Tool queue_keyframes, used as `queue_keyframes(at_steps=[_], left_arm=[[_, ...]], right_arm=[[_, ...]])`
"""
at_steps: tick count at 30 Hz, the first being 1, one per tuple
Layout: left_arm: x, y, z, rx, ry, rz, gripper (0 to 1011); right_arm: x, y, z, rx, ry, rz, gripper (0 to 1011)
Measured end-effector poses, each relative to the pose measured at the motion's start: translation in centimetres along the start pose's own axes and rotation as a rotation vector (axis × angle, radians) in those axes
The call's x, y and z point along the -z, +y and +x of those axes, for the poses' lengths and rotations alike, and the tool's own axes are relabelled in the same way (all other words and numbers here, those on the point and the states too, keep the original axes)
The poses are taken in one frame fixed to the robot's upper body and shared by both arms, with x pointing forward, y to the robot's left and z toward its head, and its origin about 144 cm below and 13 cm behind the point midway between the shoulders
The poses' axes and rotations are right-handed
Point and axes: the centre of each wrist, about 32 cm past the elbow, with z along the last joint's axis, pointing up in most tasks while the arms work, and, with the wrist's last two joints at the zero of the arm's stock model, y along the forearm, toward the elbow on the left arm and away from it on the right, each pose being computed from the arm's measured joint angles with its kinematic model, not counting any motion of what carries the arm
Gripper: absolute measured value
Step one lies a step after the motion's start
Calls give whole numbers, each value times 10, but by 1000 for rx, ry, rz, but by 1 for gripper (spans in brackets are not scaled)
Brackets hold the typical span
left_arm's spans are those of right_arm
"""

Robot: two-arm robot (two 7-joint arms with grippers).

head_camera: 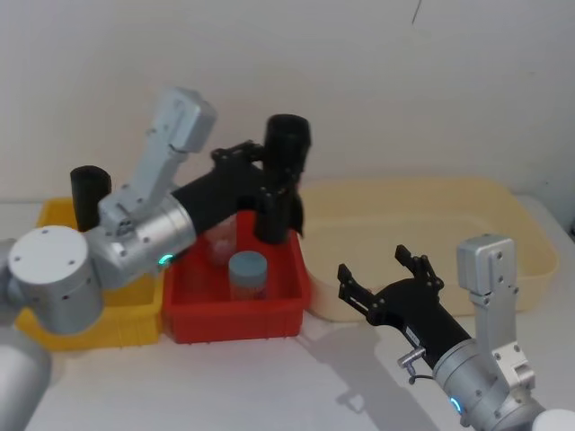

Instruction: Pick up the garbage bag with the one hand and transfer it to the other hand.

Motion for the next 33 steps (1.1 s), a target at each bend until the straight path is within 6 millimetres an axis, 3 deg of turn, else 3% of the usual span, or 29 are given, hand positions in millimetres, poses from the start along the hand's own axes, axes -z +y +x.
queue_keyframes(at_steps=[12,33], left_arm=[[10,-25,-6,85,59,11,448],[14,-37,-10,137,102,26,448]], right_arm=[[0,0,0,0,0,0,1001],[6,1,-8,-19,5,45,1000]])
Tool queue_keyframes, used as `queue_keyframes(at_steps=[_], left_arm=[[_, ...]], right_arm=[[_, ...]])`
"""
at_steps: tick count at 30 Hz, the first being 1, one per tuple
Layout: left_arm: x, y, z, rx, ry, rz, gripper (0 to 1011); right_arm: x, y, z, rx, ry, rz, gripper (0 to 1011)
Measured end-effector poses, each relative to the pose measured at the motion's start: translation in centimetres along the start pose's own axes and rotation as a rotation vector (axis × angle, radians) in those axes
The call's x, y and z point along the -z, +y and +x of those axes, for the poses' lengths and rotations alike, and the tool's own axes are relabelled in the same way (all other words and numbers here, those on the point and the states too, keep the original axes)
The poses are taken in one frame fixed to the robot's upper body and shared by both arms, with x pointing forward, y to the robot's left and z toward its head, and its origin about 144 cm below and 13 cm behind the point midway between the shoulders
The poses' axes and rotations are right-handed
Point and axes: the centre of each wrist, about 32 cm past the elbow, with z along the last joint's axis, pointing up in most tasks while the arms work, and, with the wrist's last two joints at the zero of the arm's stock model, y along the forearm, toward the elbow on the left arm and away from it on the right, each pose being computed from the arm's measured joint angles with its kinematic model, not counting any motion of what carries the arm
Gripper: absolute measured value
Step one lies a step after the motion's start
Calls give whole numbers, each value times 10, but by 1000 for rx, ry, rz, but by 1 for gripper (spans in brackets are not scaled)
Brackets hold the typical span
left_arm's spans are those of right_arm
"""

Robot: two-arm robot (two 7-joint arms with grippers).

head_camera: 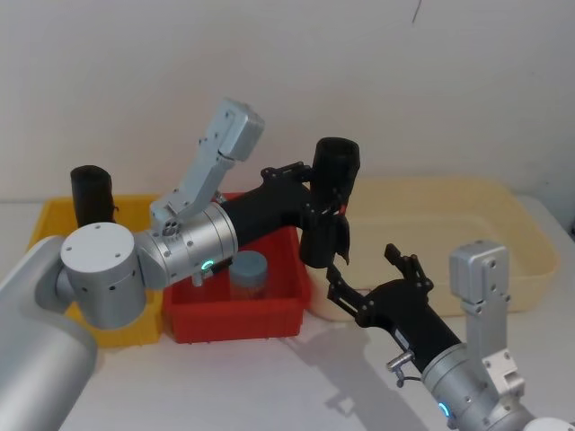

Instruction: Pick up the garbage bag with the one hand and transfer it to the other hand.

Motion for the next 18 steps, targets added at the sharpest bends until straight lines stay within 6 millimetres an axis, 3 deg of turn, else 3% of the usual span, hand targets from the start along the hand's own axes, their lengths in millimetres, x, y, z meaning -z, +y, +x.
queue_keyframes(at_steps=[18], left_arm=[[1,-2,0,9,8,3,448]], right_arm=[[10,17,-15,10,-4,14,1000]])
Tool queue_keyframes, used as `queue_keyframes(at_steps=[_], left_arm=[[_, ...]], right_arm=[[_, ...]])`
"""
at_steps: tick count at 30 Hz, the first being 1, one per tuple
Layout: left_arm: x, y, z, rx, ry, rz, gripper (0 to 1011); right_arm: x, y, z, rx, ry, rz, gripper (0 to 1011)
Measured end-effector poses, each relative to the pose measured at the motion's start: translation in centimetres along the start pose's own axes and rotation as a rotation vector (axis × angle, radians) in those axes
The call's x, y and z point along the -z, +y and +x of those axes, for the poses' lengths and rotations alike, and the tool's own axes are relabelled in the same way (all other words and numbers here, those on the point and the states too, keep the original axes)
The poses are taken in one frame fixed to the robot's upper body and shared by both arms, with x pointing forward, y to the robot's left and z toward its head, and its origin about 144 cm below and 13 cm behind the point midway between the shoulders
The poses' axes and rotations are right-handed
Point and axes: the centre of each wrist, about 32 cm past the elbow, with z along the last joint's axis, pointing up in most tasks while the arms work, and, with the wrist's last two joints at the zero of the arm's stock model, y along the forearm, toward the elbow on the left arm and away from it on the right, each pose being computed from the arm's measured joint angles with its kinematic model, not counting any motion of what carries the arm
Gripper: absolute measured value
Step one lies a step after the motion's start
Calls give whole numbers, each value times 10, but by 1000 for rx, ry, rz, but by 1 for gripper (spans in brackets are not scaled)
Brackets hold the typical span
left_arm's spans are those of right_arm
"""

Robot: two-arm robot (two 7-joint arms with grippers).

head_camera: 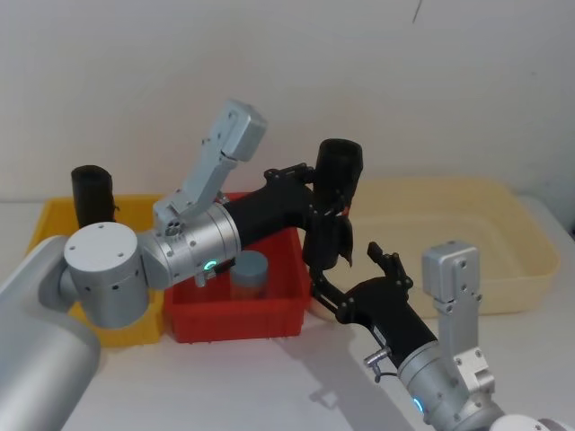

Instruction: Pick up the garbage bag with the one hand and transfer it to the other hand.

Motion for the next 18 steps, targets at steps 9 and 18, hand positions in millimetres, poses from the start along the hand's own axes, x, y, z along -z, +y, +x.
queue_keyframes(at_steps=[9,18], left_arm=[[0,0,0,2,1,0,448],[0,-1,0,3,2,0,448]], right_arm=[[0,14,-2,29,4,6,1000],[-1,28,-4,44,6,13,1000]])
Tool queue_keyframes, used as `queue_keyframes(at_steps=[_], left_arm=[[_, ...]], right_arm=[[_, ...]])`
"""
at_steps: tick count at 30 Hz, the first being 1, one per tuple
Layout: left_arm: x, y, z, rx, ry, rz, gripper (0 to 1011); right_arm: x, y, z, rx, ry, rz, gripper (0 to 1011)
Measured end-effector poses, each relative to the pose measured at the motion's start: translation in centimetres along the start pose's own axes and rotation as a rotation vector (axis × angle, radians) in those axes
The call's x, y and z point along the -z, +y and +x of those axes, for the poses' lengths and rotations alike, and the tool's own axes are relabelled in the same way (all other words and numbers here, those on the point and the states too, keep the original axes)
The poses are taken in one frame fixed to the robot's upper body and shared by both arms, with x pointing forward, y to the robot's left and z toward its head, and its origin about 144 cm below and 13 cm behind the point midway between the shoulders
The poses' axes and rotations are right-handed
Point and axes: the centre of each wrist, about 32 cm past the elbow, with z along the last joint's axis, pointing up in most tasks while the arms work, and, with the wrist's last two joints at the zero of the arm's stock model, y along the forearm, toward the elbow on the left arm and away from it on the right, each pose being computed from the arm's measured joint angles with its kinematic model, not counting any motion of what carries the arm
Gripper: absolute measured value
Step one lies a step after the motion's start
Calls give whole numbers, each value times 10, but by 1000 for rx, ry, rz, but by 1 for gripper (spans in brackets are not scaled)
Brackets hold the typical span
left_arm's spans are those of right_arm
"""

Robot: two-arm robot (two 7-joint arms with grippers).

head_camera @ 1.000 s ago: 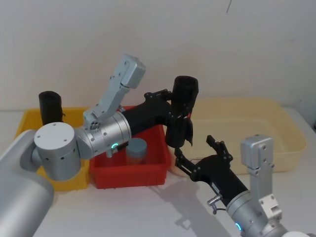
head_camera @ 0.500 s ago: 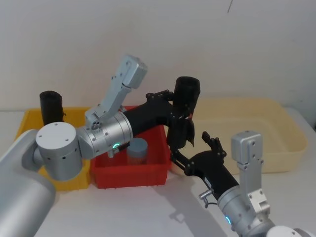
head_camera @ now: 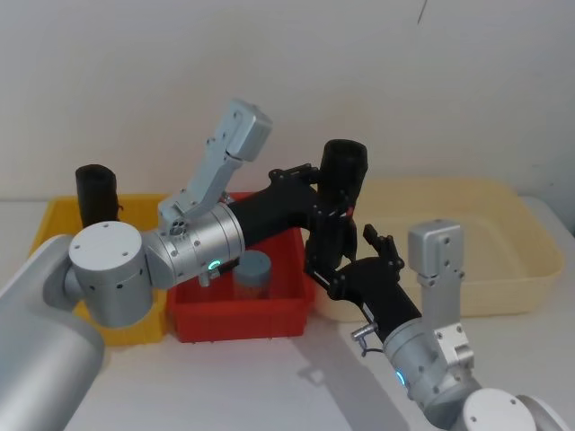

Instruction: Pick up the garbage bag with the one hand and transfer it to the other hand.

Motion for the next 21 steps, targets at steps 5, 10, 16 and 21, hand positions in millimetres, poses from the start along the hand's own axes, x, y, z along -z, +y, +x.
queue_keyframes(at_steps=[5,10,16,21], left_arm=[[0,0,0,0,0,0,448],[0,0,0,0,0,0,448],[0,0,0,0,0,0,448],[0,0,0,0,0,0,448]], right_arm=[[0,8,-2,1,3,0,1000],[-1,14,-5,1,8,-5,1000],[-2,23,-8,-1,11,-20,1000],[-3,29,-10,1,6,-33,967]])
